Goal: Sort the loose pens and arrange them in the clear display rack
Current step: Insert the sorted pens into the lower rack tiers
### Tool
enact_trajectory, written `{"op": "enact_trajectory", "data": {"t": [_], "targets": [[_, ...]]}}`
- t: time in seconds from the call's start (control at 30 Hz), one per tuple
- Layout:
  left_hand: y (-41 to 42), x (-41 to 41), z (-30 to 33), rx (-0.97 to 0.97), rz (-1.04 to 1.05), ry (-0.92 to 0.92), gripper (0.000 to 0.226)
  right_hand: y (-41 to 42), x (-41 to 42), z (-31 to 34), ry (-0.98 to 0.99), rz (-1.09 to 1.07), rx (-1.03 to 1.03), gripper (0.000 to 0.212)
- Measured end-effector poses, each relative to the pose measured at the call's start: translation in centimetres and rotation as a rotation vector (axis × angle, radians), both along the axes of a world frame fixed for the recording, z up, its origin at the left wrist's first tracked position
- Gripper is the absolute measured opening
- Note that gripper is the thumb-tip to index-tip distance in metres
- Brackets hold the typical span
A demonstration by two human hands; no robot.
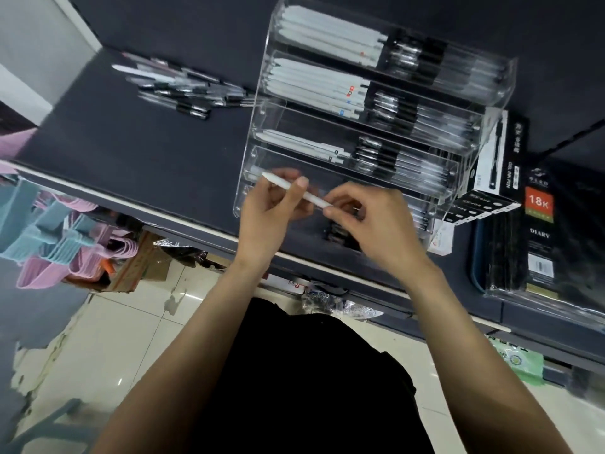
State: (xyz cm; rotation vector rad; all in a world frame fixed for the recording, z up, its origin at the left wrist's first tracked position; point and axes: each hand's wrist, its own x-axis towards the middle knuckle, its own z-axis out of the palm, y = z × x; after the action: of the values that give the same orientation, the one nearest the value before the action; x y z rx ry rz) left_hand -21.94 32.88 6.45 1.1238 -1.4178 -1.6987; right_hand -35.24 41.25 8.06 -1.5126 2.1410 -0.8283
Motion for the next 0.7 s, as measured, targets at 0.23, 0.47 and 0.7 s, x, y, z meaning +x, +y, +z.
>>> {"op": "enact_trajectory", "data": {"t": [0.23, 0.47, 0.7], "targets": [[-11.5, 0.8, -2.0, -1.353, -0.02, -0.642, 0.027, -7.6, -4.0, 0.3, 0.577, -0.02, 0.059, 0.017], [-14.7, -0.1, -3.7, -1.677, -0.449, -0.8, 0.034, -11.3, -4.4, -1.5, 0.771, 0.117, 0.211, 0.013], [-15.2, -1.2, -3.9, -1.682, -0.488, -0.853, 0.036, -11.7, -4.8, -2.2, 0.718, 0.199, 0.23, 0.028]]}}
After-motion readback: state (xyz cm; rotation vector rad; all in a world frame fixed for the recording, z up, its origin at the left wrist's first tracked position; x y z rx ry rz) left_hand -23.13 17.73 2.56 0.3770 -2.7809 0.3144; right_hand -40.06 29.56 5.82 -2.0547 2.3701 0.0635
